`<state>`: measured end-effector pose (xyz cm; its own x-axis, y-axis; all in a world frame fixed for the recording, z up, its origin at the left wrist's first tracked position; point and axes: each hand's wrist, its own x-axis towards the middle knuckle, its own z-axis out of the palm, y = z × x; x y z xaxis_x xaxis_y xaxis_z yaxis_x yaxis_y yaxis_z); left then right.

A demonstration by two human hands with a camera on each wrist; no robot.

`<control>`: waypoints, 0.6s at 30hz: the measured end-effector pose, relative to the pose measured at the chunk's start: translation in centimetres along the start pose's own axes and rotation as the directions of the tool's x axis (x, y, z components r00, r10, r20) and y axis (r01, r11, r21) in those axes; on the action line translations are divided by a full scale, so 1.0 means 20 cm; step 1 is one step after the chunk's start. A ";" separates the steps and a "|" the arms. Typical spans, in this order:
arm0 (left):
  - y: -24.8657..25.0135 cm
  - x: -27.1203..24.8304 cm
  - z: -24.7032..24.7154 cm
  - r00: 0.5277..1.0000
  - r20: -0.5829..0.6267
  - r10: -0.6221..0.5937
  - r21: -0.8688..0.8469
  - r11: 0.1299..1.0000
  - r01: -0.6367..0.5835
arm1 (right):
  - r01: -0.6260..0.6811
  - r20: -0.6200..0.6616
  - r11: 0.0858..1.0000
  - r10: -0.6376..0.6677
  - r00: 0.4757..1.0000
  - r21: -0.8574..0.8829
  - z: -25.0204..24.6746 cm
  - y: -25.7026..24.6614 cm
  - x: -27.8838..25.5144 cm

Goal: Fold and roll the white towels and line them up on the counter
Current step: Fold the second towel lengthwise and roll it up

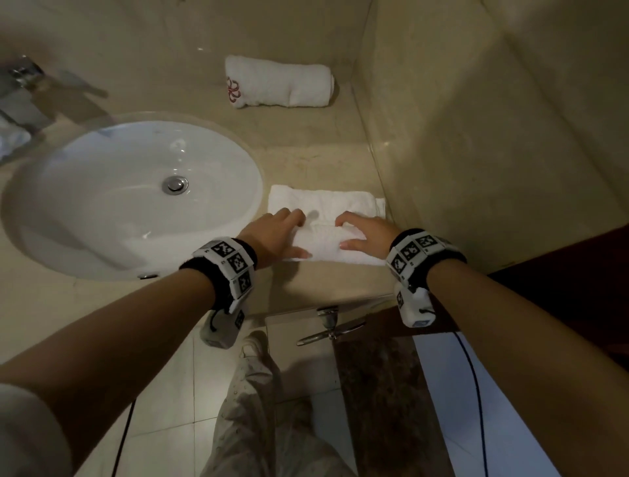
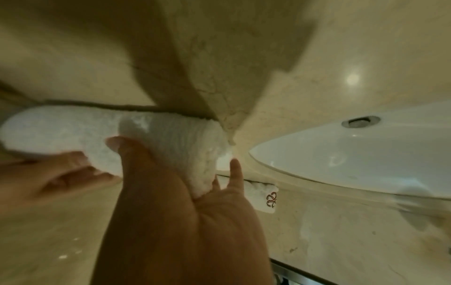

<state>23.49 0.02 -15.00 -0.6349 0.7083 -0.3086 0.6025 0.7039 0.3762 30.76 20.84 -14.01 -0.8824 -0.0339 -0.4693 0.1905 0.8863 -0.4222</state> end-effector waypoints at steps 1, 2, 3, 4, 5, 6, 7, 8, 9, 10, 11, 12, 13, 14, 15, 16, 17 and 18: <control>0.00 0.00 0.01 1.000 -0.005 0.015 0.104 0.994 -0.014 | 0.004 -0.009 0.999 -0.003 1.000 0.046 -0.01 0.00 0.02; 0.00 0.01 0.01 1.000 -0.021 0.017 0.203 0.979 -0.013 | 0.001 -0.027 0.996 0.001 1.000 0.084 -0.01 0.00 0.04; 0.00 0.02 0.00 0.999 -0.039 0.024 0.285 0.959 -0.012 | -0.010 -0.045 0.993 0.015 0.999 0.114 -0.01 0.00 0.06; 0.00 0.03 0.00 0.998 -0.048 0.045 0.345 0.938 -0.026 | -0.030 -0.053 0.990 0.038 0.998 0.139 -0.01 0.01 0.08; 0.00 0.05 0.00 0.997 -0.045 0.071 0.381 0.923 -0.048 | -0.049 -0.057 0.986 0.059 0.997 0.161 -0.01 0.00 0.09; 0.00 0.07 -0.01 0.995 -0.028 0.092 0.387 0.919 -0.074 | -0.064 -0.062 0.983 0.076 0.995 0.173 -0.02 0.01 0.09; 0.00 0.08 -0.02 0.995 -0.009 0.098 0.364 0.927 -0.088 | -0.068 -0.079 0.984 0.081 0.994 0.164 -0.02 0.01 0.10; 0.00 0.10 -0.04 0.996 0.006 0.085 0.323 0.943 -0.082 | -0.056 -0.115 0.990 0.072 0.991 0.129 -0.02 0.01 0.10; -0.01 0.12 -0.06 0.998 0.017 0.065 0.277 0.959 -0.067 | -0.041 -0.173 0.997 0.053 0.984 0.072 -0.02 0.00 0.10; -0.01 0.13 -0.08 0.999 0.030 0.043 0.226 0.973 -0.048 | -0.026 -0.244 1.000 0.027 0.969 0.006 -0.02 -0.01 0.10; -0.02 0.15 -0.09 0.999 0.043 0.016 0.175 0.984 -0.023 | -0.007 -0.318 0.999 -0.011 0.948 -0.054 -0.01 -0.02 0.10; -0.03 0.17 -0.09 0.999 0.051 -0.010 0.127 0.992 0.004 | 0.022 -0.369 0.995 -0.058 0.928 -0.102 -0.01 -0.04 0.09; -0.05 0.18 -0.10 0.998 0.060 -0.033 0.083 0.996 0.028 | 0.059 -0.381 0.988 -0.111 0.918 -0.146 0.01 -0.06 0.08; -0.06 0.20 -0.09 0.996 0.074 -0.050 0.036 0.998 0.047 | 0.096 -0.350 0.976 -0.160 0.923 -0.193 0.03 -0.07 0.07; -0.06 0.22 -0.10 0.993 0.096 -0.064 -0.009 0.998 0.065 | 0.115 -0.298 0.963 -0.187 0.936 -0.243 0.05 -0.07 0.06; -0.07 0.24 -0.10 0.990 0.117 -0.077 -0.044 0.996 0.082 | 0.109 -0.255 0.952 -0.185 0.949 -0.287 0.06 -0.06 0.05; -0.08 0.25 -0.10 0.987 0.130 -0.091 -0.066 0.993 0.100 | 0.090 -0.237 0.946 -0.169 0.957 -0.310 0.07 -0.05 0.05; -0.08 0.26 -0.10 0.985 0.131 -0.108 -0.092 0.988 0.121 | 0.075 -0.242 0.950 -0.153 0.958 -0.303 0.06 -0.05 0.06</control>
<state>18.21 2.38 -15.39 -0.6272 0.6288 -0.4596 0.4744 0.7765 0.4148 30.05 19.39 -15.19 -0.9787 -0.0563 -0.1973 -0.0158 0.9794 -0.2012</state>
